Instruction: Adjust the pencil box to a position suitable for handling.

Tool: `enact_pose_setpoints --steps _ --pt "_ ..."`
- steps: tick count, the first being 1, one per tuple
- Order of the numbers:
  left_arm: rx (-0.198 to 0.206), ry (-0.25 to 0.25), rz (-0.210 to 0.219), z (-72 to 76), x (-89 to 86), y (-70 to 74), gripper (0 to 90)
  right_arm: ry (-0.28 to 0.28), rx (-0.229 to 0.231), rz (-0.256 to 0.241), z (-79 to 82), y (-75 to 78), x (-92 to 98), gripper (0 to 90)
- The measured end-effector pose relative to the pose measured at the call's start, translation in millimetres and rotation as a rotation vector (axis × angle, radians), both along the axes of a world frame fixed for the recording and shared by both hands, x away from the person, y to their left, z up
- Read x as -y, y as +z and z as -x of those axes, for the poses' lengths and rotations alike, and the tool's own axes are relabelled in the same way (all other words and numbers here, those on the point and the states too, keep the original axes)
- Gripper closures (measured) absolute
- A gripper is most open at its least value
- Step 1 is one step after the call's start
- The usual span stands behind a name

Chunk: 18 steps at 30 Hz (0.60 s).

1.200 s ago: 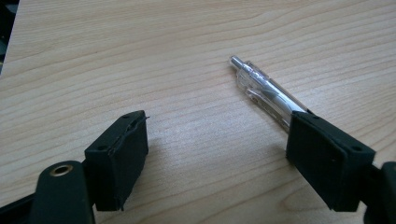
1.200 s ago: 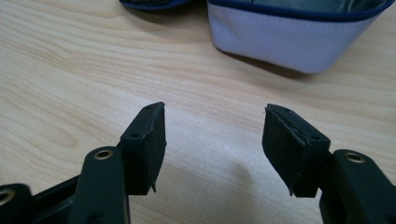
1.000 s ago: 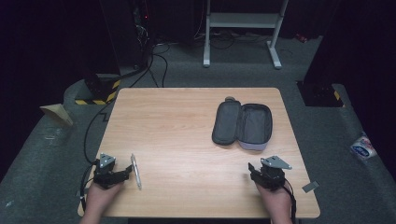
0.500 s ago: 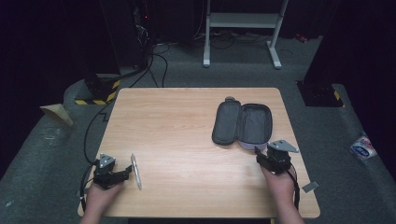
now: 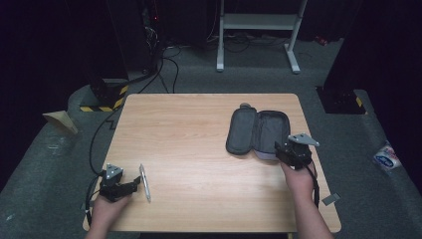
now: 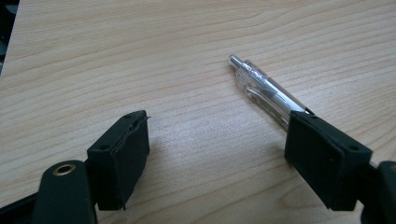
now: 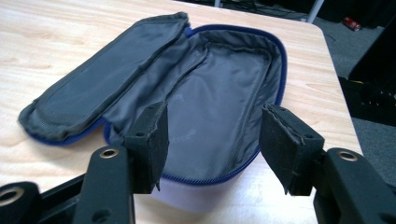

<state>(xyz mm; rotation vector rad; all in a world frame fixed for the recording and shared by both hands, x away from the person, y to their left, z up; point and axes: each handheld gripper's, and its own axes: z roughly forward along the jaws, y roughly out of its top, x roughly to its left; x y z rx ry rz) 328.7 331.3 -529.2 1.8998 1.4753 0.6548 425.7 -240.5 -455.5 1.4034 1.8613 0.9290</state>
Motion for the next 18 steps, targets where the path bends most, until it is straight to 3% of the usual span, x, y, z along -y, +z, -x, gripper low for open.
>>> enact_pose_setpoints --steps 6,18 --pt "0.001 0.005 0.005 -1.6 0.9 -0.2 22.0 -0.014 -0.036 -0.020 -12.2 -3.4 8.1 41.1" --pt "0.003 0.001 0.001 -0.9 0.2 -0.1 22.4 -0.035 -0.106 -0.047 -22.1 -20.0 11.3 45.3"
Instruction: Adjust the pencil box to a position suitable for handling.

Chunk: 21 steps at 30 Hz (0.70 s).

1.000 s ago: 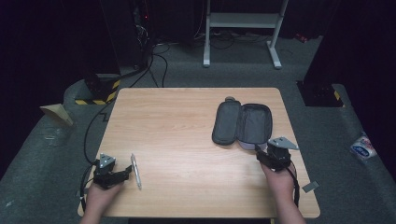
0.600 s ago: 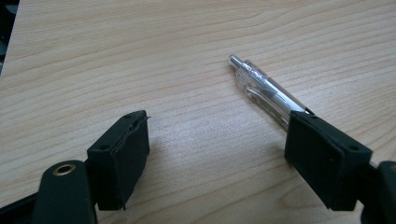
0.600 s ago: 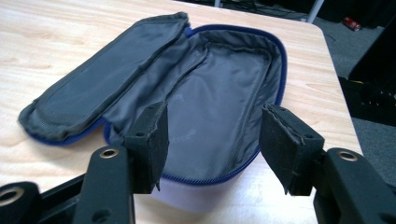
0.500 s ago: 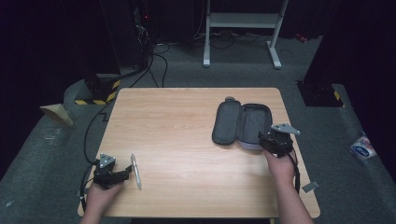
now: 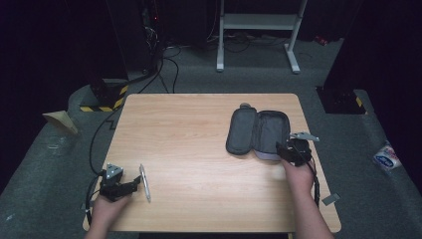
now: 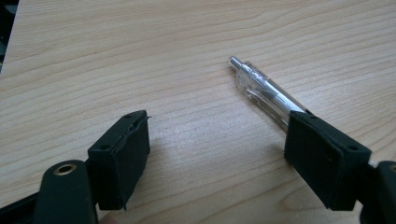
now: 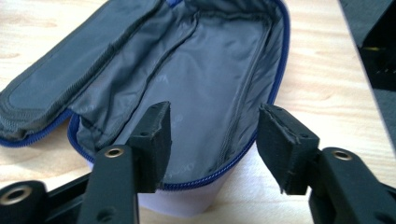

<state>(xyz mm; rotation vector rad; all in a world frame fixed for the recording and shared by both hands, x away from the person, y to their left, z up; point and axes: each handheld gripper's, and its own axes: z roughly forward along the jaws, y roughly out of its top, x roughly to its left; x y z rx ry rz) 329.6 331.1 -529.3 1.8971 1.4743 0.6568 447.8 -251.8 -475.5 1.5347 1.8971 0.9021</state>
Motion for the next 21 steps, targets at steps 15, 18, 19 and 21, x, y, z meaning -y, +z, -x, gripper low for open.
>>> enact_pose_setpoints --steps 15,18,19,21 --pt "0.001 0.001 0.004 -0.2 0.3 -0.2 22.4 0.033 -0.018 -0.001 15.0 -12.6 -4.8 65.6" --pt "0.002 0.000 0.004 -0.3 0.3 -0.2 22.4 0.046 -0.011 -0.003 22.8 -13.9 -7.8 68.5" --pt "0.002 0.000 0.004 -0.3 0.3 -0.2 22.4 0.049 -0.011 -0.013 25.5 -14.0 -9.0 69.6" --pt "0.002 0.000 0.004 -0.3 0.3 -0.2 22.4 0.063 -0.005 -0.023 31.4 -13.9 -12.5 70.4"
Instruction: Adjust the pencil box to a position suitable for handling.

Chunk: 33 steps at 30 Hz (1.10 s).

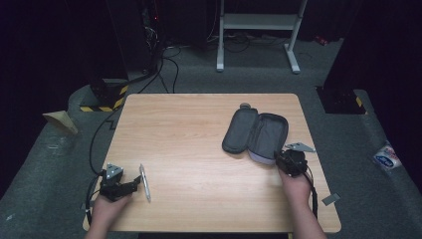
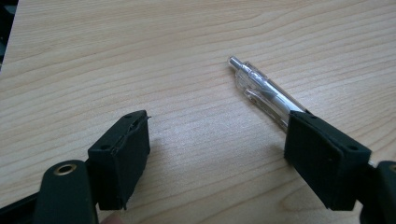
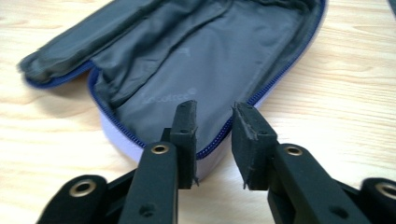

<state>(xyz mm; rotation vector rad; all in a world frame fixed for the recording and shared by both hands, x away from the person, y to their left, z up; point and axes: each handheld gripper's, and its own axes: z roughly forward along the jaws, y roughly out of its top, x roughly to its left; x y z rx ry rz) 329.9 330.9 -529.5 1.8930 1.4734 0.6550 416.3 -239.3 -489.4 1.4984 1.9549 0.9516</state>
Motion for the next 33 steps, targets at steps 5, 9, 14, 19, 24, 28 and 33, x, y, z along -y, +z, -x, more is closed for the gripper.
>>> enact_pose_setpoints --steps 5,9,14,19,24,28,33 --pt "0.000 0.000 0.000 0.0 0.0 0.0 22.4 0.045 0.021 -0.008 14.6 -1.2 -13.7 71.4" --pt "0.002 0.002 0.002 -0.1 0.2 -0.1 22.4 0.080 0.034 -0.001 26.0 -3.3 -25.2 71.4" --pt "0.002 0.003 0.004 0.0 0.4 -0.2 22.4 0.111 0.049 -0.011 38.7 -4.6 -37.0 71.2" --pt "0.001 0.002 0.005 -0.1 0.5 -0.2 22.4 0.157 0.061 -0.034 53.0 -5.9 -51.5 71.1" --pt "0.001 0.001 0.005 -0.2 0.5 -0.2 22.5 0.207 0.078 -0.054 64.8 -5.3 -64.4 69.2" --pt "0.001 -0.001 0.004 0.2 0.5 -0.1 22.7 0.222 0.105 -0.076 68.3 3.1 -61.9 64.4" --pt "0.001 -0.001 0.005 0.4 0.5 -0.1 22.8 0.173 0.130 -0.055 59.0 13.2 -43.7 60.5"
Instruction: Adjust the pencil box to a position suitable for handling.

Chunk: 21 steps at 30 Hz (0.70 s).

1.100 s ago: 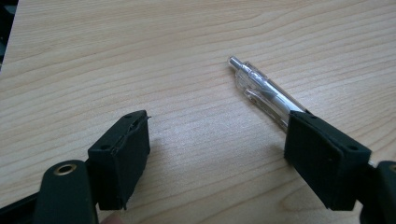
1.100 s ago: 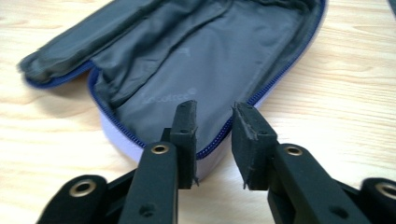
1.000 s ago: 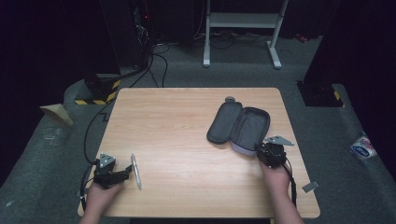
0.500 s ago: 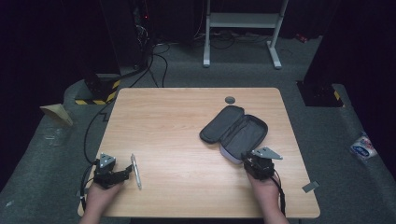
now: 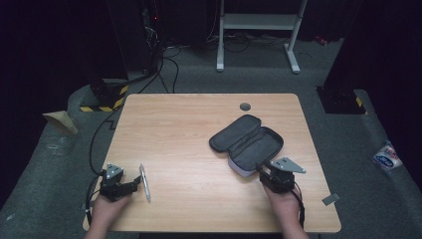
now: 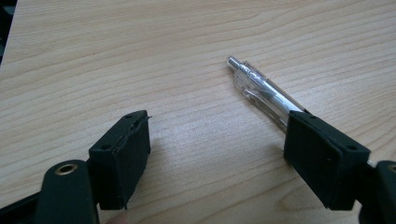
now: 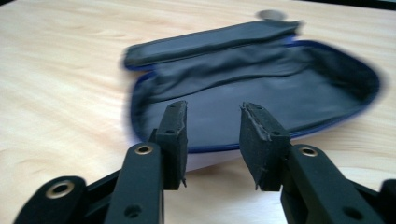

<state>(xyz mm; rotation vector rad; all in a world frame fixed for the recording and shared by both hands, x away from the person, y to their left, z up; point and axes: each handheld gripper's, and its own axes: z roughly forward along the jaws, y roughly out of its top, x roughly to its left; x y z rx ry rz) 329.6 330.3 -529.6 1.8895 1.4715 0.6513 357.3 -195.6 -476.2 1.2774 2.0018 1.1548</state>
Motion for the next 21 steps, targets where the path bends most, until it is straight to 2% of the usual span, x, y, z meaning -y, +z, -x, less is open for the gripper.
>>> enact_pose_setpoints --steps 8,12,14,16,21 --pt "0.007 -0.003 -0.002 1.8 0.2 0.0 25.9 -0.129 0.001 0.025 -45.6 13.7 40.6 55.0" --pt "0.009 -0.002 -0.006 2.4 -0.3 0.2 26.8 -0.187 -0.024 0.043 -71.2 15.0 51.7 52.5" --pt "0.008 -0.011 -0.005 3.3 -0.3 0.5 28.6 -0.195 -0.032 0.052 -81.2 13.8 55.5 52.4" --pt "0.010 -0.017 -0.008 3.4 -0.7 0.6 29.5 -0.210 -0.064 0.061 -90.0 11.2 57.9 52.3" --pt "0.020 -0.016 -0.006 5.3 -1.2 0.7 34.5 -0.231 -0.101 0.073 -104.5 4.0 65.1 52.8"
